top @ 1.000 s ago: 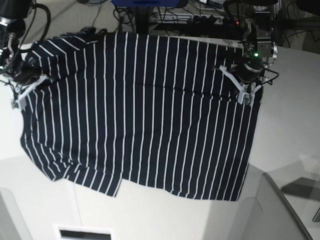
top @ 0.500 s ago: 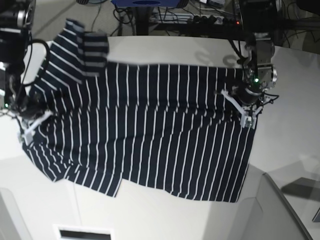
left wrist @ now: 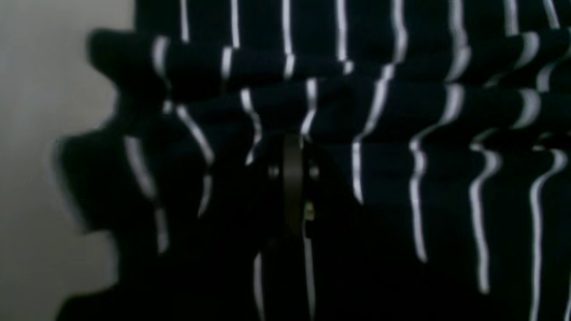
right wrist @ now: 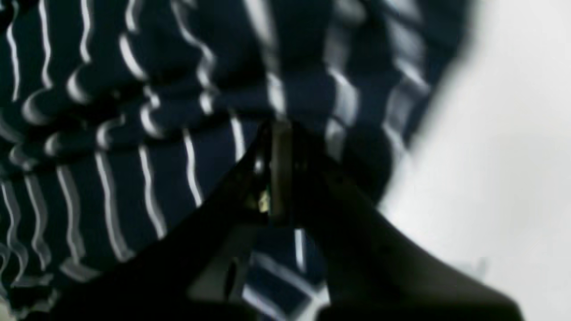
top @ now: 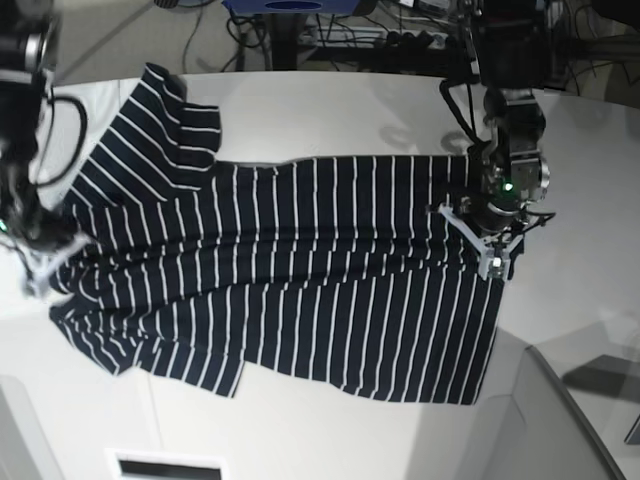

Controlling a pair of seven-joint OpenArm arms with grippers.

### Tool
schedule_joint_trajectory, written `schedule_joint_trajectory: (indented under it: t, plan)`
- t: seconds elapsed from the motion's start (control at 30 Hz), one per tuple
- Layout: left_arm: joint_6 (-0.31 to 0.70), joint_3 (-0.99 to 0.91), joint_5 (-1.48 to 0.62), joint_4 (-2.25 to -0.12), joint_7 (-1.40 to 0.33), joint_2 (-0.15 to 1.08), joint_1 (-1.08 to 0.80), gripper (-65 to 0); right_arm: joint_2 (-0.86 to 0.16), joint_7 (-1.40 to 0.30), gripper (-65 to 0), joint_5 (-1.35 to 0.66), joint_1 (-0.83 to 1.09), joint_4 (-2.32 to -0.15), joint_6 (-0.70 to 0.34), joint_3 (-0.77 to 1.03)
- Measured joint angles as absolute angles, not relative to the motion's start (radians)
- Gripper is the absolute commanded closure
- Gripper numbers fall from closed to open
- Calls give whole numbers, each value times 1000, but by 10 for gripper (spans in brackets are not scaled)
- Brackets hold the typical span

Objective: Layout the t-shirt on the table in an organized manner, then fold the t-shirt properly
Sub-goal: 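Drag the grasped fabric with both grippers toward the collar edge, release, then grasp the collar-side edge of the shirt with both grippers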

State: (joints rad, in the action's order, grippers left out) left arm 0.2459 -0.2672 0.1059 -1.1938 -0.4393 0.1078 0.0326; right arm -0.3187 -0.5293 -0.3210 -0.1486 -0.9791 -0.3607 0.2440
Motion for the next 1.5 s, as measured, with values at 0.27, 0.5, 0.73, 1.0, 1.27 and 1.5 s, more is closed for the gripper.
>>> schedule_joint_trajectory:
  t: [0.27, 0.5, 0.73, 1.0, 1.27, 1.5]
  plan:
    - [258, -421, 104, -1565, -547, 81, -138, -49, -135, -712, -453, -335, 148, -1565, -528, 542]
    - [264, -553, -14, -1625, -550, 109, -278, -275, 11, -798, -503, -295, 321, -1570, -691, 762]
    - [253, -584, -329, -1617, -546, 234, -415, -285, 8, -803, -474, -315, 318, -1452, -693, 764]
    - [258, -581, -341, -1604, -543, 230, -427, -283, 38, -787, -474, -323, 325, -1457, -693, 762]
    - [258, -582, -341, -1603, -543, 228, -430, -283, 58, -817, -474, -334, 328, -1466, -698, 759]
    - [258, -578, -341, -1602, -543, 224, -430, -281, 57, -815, -474, -337, 333, -1469, -697, 669]
